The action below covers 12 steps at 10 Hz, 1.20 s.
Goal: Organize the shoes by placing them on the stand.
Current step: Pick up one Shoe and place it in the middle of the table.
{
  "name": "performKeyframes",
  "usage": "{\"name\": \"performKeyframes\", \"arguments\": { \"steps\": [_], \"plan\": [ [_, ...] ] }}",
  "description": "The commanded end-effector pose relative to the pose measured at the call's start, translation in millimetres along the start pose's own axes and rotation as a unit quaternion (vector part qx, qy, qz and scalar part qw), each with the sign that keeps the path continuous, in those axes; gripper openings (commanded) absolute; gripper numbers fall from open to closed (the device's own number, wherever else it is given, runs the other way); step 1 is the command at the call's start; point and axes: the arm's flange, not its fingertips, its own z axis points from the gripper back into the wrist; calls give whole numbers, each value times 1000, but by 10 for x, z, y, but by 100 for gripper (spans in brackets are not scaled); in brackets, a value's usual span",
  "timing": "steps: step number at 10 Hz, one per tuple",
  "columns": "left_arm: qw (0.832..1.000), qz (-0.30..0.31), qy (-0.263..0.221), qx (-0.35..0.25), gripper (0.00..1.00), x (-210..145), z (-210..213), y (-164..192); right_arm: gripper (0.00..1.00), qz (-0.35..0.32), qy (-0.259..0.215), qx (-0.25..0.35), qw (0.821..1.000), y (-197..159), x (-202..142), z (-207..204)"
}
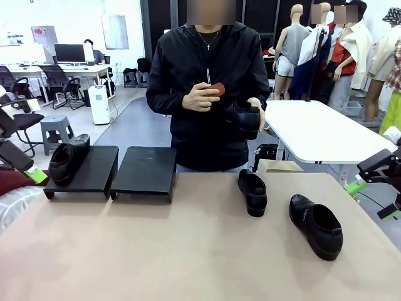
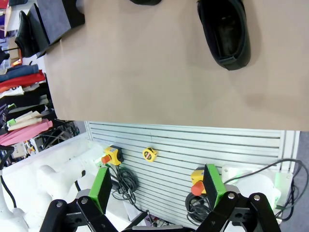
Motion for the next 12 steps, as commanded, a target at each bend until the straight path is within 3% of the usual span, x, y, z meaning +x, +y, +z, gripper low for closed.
{"name": "performKeyframes", "arguments": {
  "steps": [1, 2, 3, 4, 5, 6, 7, 9, 12],
  "plan": [
    [1000, 9, -10, -2, 100, 15, -25, -22, 100, -10, 1, 5, 1000, 27, -3, 17],
    [1000, 9, -10, -2, 100, 15, -25, -22, 100, 0, 0, 0, 1000, 0, 0, 0],
    [1000, 9, -10, -2, 100, 15, -25, -22, 100, -2, -51, -80, 995, 295, -2, -104],
    [1000, 9, -10, -2, 100, 15, -25, -22, 100, 56, -63, -128, 988, 613, 150, -191],
    [1000, 9, -10, -2, 100, 15, -25, -22, 100, 63, -70, -160, 983, 835, 343, -262],
    [1000, 9, -10, -2, 100, 15, -25, -22, 100, 86, -51, -177, 979, 806, 405, -127],
    [1000, 9, -10, -2, 100, 15, -25, -22, 100, 63, -50, -167, 983, 573, 340, 194],
    [1000, 9, -10, -2, 100, 15, -25, -22, 100, 84, 20, -121, 989, 23, 29, 802],
    [1000, 9, -10, -2, 100, 15, -25, -22, 100, 74, 15, -16, 997, -915, -557, 1428]
  ]
}}
